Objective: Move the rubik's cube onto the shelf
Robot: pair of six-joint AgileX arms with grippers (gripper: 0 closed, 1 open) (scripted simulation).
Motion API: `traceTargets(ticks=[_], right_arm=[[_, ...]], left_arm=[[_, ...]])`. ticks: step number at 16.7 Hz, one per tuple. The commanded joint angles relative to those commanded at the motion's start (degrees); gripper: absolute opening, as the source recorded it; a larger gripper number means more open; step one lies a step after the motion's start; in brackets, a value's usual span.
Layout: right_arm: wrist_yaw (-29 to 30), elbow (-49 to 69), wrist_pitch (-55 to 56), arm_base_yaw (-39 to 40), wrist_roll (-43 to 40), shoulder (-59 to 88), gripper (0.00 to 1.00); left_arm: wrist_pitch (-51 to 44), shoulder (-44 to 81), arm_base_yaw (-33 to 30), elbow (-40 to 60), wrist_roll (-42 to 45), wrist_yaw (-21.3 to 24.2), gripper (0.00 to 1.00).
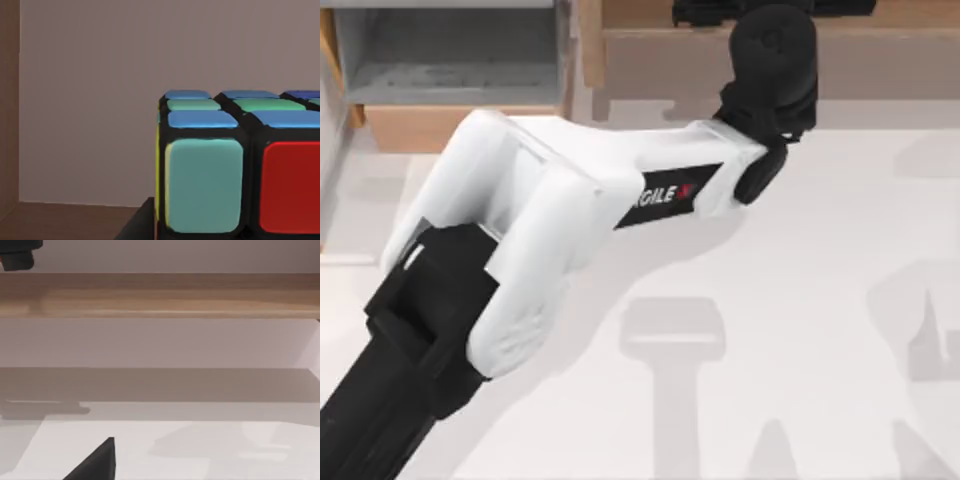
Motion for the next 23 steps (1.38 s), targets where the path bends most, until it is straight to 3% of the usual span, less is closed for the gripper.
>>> traceTargets(ticks=[7,20,23], right_arm=[[0.0,0.0,0.0,0.0,0.0,0.0,1.0],[0.0,0.0,0.0,0.0,0.0,0.0,1.0],[0.0,0.0,0.0,0.0,0.0,0.0,1.0]], left_arm=[[-2.6,1.7,1.8,0.4,0.7,0.5,0.0],[-2.6,1.7,1.8,0.4,0.7,0.5,0.98],[-2.6,1.7,1.8,0.4,0.7,0.5,1.0]])
